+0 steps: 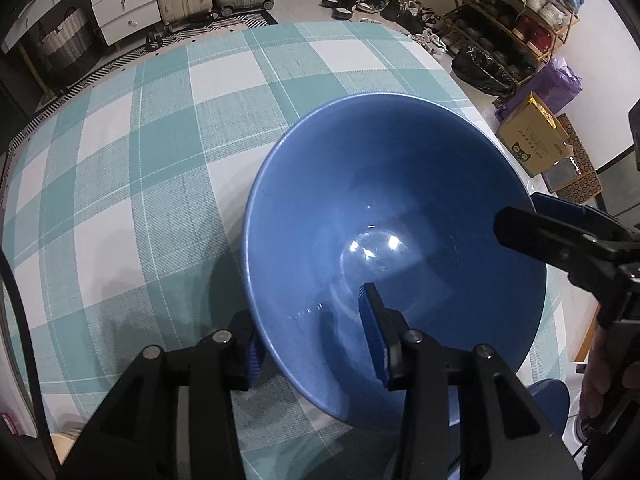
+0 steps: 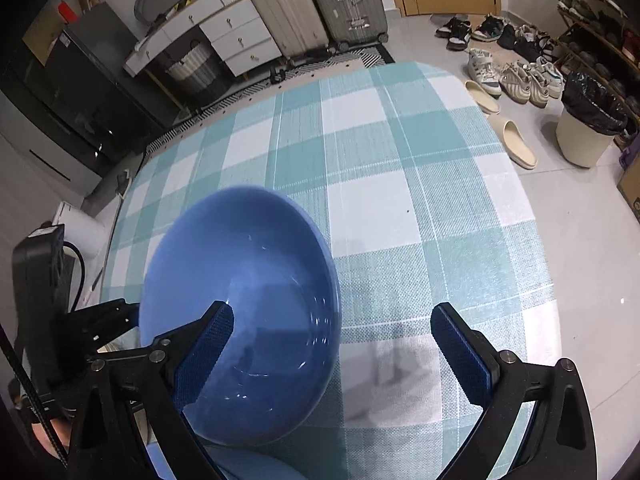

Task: Organize plates and bowls
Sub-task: 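Close the right gripper on the bowl rim opposite the left gripper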

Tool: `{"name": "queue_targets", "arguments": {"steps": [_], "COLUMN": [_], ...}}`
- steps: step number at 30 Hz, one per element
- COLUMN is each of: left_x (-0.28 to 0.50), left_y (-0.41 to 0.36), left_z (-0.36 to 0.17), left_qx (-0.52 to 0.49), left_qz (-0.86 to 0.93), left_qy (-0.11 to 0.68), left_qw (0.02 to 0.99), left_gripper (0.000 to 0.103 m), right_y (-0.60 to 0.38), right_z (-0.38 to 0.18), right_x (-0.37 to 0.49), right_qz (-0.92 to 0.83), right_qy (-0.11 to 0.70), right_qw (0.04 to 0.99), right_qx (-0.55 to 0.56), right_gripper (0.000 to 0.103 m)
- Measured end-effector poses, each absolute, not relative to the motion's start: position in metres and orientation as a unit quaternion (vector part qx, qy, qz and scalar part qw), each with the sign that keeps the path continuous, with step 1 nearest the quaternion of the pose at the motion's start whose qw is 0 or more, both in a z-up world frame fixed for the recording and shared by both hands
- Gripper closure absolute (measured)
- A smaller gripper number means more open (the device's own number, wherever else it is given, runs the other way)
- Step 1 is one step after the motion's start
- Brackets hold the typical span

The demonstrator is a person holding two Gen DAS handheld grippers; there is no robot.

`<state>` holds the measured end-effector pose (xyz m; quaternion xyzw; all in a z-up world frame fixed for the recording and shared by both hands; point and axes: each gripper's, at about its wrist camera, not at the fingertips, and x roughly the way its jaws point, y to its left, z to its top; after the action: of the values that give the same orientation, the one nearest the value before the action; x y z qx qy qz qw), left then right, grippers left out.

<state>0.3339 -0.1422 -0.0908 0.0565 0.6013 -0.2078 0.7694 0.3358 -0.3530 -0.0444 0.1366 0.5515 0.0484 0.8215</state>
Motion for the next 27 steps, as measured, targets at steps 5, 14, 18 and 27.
{"name": "queue_targets", "arguments": {"steps": [5,14,18,27], "left_x": [0.334,0.331,0.332,0.334], "left_y": [-0.145,-0.141,-0.141,-0.138], "left_z": [-0.095,-0.097,-0.095,-0.094], "left_qx": [0.058,0.054,0.052,0.037], "left_qz": [-0.207,-0.208,-0.214,-0.226], "left_qy": [0.605,0.607,0.604,0.601], "left_qw": [0.766,0.765,0.766,0.766], "left_gripper": [0.061,0.061,0.061,0.081], "right_y": [-0.355,-0.358,-0.352,-0.343], "right_z": [-0.052,-0.066,-0.069,-0.078], "right_x": [0.338,0.342,0.343,0.344], "right_qz": [0.047,0.046,0.057,0.05], "right_qy": [0.558,0.573,0.581,0.6], "right_qw": [0.817,0.806,0.801,0.79], "right_qx": [0.139,0.145,0.135,0.112], "right_gripper": [0.002,0.02,0.04,0.071]}}
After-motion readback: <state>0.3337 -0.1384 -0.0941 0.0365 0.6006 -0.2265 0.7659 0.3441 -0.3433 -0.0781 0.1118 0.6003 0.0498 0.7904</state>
